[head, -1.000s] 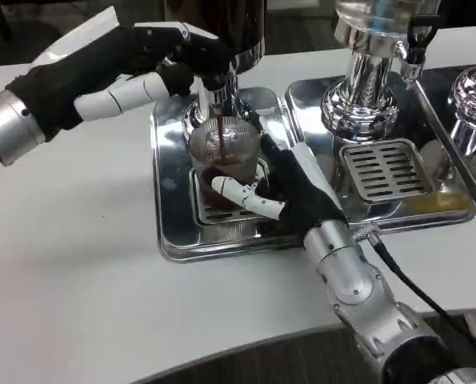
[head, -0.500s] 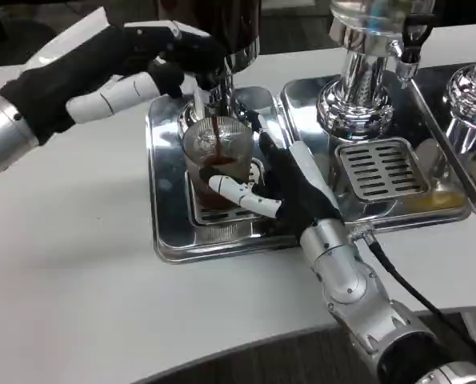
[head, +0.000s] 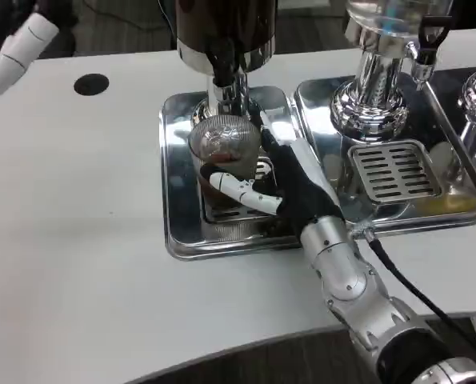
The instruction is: Grasp the cup under the faucet to collect the drink, then remove the cup.
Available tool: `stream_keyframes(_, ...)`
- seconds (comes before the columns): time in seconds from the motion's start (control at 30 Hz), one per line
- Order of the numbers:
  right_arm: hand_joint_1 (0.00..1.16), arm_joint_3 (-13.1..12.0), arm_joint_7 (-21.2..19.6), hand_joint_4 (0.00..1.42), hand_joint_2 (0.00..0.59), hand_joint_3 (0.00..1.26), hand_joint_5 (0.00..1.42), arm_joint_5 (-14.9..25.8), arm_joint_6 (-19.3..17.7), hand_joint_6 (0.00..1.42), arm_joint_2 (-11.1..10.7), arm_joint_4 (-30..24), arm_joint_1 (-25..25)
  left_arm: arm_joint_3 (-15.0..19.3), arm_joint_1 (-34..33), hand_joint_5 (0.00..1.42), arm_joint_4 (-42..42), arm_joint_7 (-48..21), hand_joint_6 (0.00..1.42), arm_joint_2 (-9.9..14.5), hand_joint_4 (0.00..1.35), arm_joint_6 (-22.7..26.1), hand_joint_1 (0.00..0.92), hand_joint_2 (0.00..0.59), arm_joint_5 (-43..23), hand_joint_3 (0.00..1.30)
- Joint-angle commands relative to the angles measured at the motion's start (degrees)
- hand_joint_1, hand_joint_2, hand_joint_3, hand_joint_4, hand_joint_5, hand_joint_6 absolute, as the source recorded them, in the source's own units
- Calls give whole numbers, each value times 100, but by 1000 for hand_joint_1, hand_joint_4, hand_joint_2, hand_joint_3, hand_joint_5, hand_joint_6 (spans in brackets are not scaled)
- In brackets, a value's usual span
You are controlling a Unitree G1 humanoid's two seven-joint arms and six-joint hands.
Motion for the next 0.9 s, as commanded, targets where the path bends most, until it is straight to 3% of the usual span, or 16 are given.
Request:
stream_keyframes(0.03, 551, -18, -76, 0, 177, 0, 0, 22, -43, 48, 43, 75, -99, -315, -11, 170, 327, -207, 353, 188, 96, 194, 0, 40, 302, 219)
stream_keyframes(0.67, 576, 53, -197, 0, 174, 0, 0, -49, -89, 163, 149, 236, -117, -899, 586, 258, 1181, -520, 382, -116, 255, 463, 0, 137, 365, 404)
stream_keyframes(0.9, 629, 163, -512, 0, 162, 0, 3, -200, -42, 271, 204, 197, -107, -961, 909, 261, 1121, -532, 387, -197, 269, 588, 0, 146, 402, 419)
